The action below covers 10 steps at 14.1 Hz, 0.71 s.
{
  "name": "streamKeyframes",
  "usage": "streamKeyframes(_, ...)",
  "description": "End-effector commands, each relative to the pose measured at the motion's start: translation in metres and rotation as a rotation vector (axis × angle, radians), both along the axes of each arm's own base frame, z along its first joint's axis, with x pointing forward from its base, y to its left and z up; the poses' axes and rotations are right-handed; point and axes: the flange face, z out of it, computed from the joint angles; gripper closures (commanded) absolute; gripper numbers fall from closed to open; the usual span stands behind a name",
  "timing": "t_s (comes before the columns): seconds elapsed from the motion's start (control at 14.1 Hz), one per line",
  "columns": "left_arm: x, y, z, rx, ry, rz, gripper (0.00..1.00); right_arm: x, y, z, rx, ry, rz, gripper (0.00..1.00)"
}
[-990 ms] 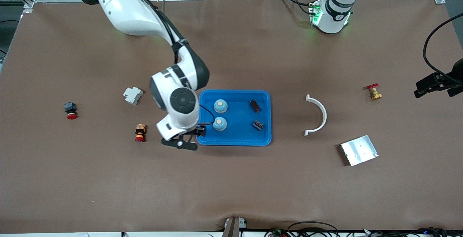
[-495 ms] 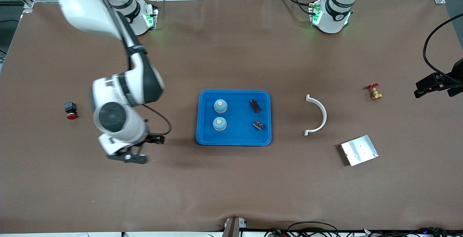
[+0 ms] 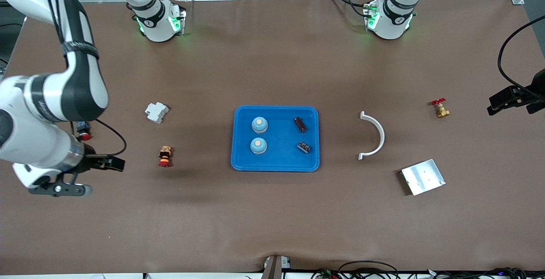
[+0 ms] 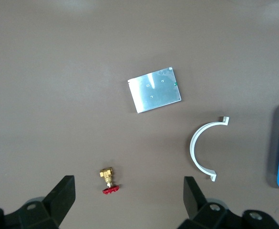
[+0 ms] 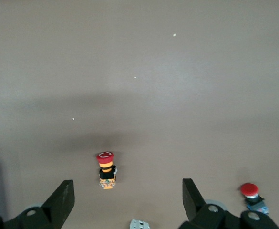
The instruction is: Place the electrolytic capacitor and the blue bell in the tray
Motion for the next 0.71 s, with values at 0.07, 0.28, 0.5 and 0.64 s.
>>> streamKeyframes(0.07,0.0,-0.001,0.003,-0.011,-0.001,0.011,0.0,-0.037,-0.03,0.029,0.018,0.0,-0.024,0.0)
streamKeyframes(0.28,-0.001,-0.005,0.007,-0.017,-0.007,0.005,0.0,-0.057,-0.059,0.055,0.023,-0.023,-0.06,0.0)
streamKeyframes(0.5,-0.003,-0.016,0.011,-0.019,-0.015,-0.015,0.0,-0.076,-0.087,0.077,0.025,0.002,-0.049,0.0)
streamKeyframes(0.64,-0.004,-0.018,0.011,-0.022,-0.009,-0.016,0.0,-0.089,-0.094,0.092,0.027,0.021,-0.06,0.0)
